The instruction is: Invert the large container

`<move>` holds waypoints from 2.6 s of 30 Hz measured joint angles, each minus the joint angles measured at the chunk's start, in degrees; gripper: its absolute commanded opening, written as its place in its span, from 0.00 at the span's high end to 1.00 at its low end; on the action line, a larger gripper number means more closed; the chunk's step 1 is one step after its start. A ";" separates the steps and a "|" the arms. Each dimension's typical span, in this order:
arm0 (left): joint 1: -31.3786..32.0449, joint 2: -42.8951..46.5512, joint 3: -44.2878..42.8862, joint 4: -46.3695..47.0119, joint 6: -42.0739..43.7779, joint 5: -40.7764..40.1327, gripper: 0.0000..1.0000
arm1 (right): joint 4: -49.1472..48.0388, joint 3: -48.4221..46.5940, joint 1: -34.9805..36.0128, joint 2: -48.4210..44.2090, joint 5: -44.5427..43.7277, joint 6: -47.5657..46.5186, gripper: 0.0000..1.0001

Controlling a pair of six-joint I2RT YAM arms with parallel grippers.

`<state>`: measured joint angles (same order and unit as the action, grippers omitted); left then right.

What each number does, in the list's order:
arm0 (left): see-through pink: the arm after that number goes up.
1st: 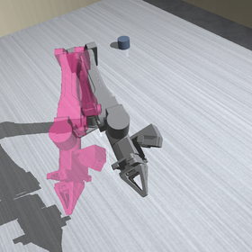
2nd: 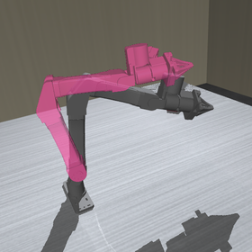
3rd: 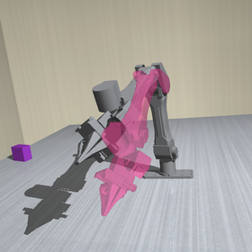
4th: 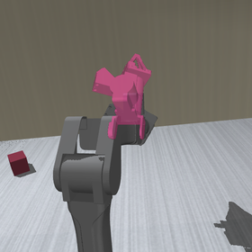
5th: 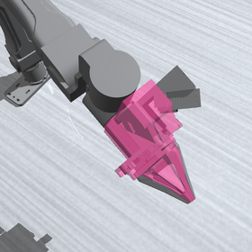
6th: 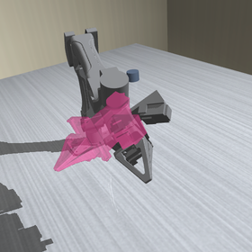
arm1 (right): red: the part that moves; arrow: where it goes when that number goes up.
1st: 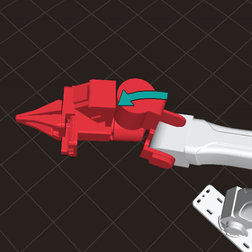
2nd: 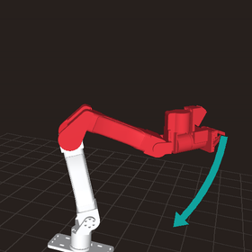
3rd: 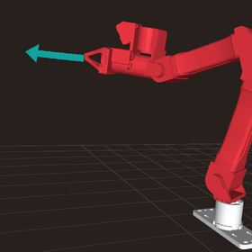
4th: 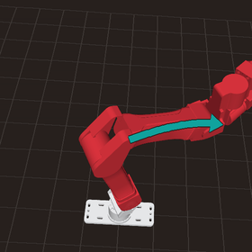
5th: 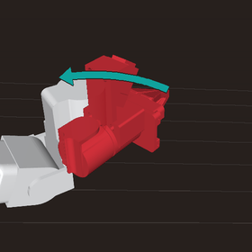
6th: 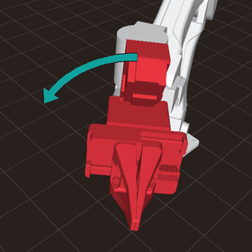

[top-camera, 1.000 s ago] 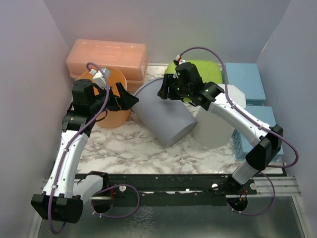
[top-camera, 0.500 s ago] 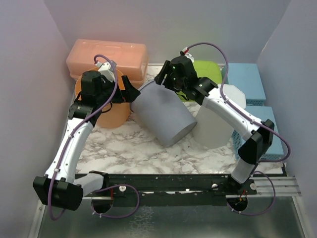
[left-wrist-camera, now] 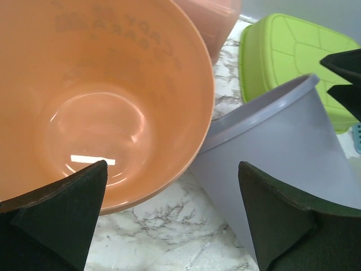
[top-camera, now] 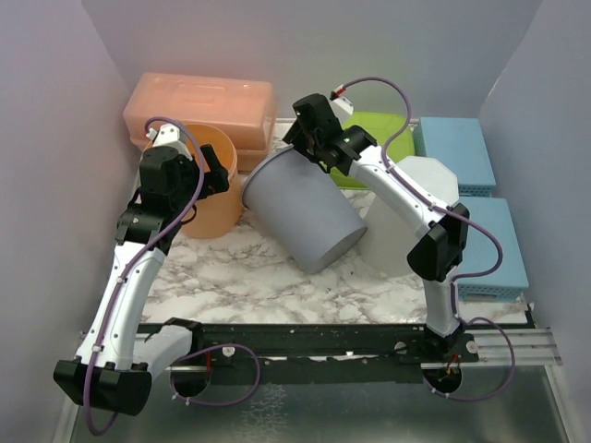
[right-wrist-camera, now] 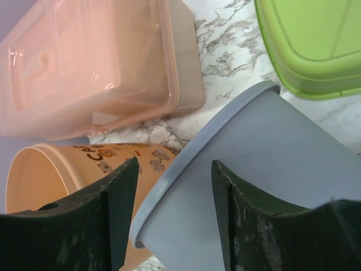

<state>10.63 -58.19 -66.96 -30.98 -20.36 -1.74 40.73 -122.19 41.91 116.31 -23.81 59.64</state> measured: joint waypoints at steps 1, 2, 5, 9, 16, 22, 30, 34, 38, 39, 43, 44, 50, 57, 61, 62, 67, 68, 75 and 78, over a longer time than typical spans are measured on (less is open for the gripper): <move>0.00 0.00 0.00 -0.52 0.00 -1.29 0.01 | 0.15 -0.13 -0.02 0.20 -0.42 0.48 0.42; 0.00 0.00 0.00 -0.92 0.00 -1.99 0.01 | 0.17 -0.13 -0.02 0.24 -0.74 0.90 0.42; 0.00 0.00 0.00 -1.88 -0.02 -3.69 0.01 | -0.24 0.09 0.00 0.26 -0.81 1.46 0.44; 0.00 -0.15 0.00 -2.32 -0.02 -4.81 0.01 | -1.36 0.35 0.04 0.81 -0.74 1.36 0.45; 0.00 -0.15 0.00 -4.35 0.15 -7.89 0.01 | -3.37 0.15 0.00 3.58 0.81 -0.81 0.52; -0.33 -0.15 0.04 -6.51 0.24 -13.33 0.01 | -3.37 -0.13 1.18 5.11 2.64 -4.74 0.62; -3.17 -0.15 3.15 -8.28 -1.31 -18.62 0.01 | -5.03 -0.17 3.15 5.14 6.84 -9.81 0.67; -4.85 -0.17 4.48 -9.33 -1.64 -19.89 0.01 | -5.53 -0.28 3.56 5.14 9.99 -12.26 0.73; -8.04 -0.50 4.46 -9.51 -1.42 -20.35 0.01 | -6.27 -0.33 3.91 5.14 13.16 -15.37 0.74; -8.83 -0.72 4.42 -9.53 -1.40 -20.35 0.01 | -6.43 -0.33 4.02 5.14 13.84 -15.93 0.74; -11.96 -2.16 3.02 -10.14 -0.76 -20.35 0.01 | -6.88 -0.33 4.59 5.14 16.74 -17.73 0.70; -12.39 -2.49 2.43 -10.38 -0.44 -20.37 0.01 | -7.02 -0.33 4.68 5.14 17.55 -18.12 0.68; -13.40 -4.87 -3.48 -10.54 1.62 -20.33 0.01 | -7.10 -0.72 4.98 5.14 19.43 -20.04 0.52; -13.57 -5.55 -8.57 -10.25 1.99 -19.69 0.01 | -6.82 -3.52 5.01 4.59 19.56 -22.75 0.47; -13.57 -4.15 -9.11 -10.27 1.05 -20.37 0.01 | -6.38 -4.31 5.01 3.56 19.71 -23.30 0.45; -13.62 -3.72 -8.98 -10.43 0.63 -20.61 0.01 | -6.29 -4.31 5.01 3.30 20.06 -23.30 0.45; -15.50 -3.19 -4.46 -10.99 -1.88 -20.31 0.01 | -6.08 -4.31 5.01 2.60 24.00 -23.30 0.44; -16.04 -3.45 -3.48 -11.47 -2.25 -19.93 0.01 | -5.81 -4.31 5.03 2.47 24.83 -23.32 0.44; -20.61 -5.55 -0.94 -11.69 -3.76 -15.19 0.05 | -2.05 -3.41 6.08 0.11 25.86 -25.11 0.43; -22.23 -5.75 -0.79 -10.60 -3.98 -12.46 0.14 | -1.22 -1.46 7.26 -2.14 25.59 -25.79 0.43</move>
<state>-11.60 -63.94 -67.75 -41.58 -24.34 -14.20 39.51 -123.66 49.17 114.17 1.78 33.85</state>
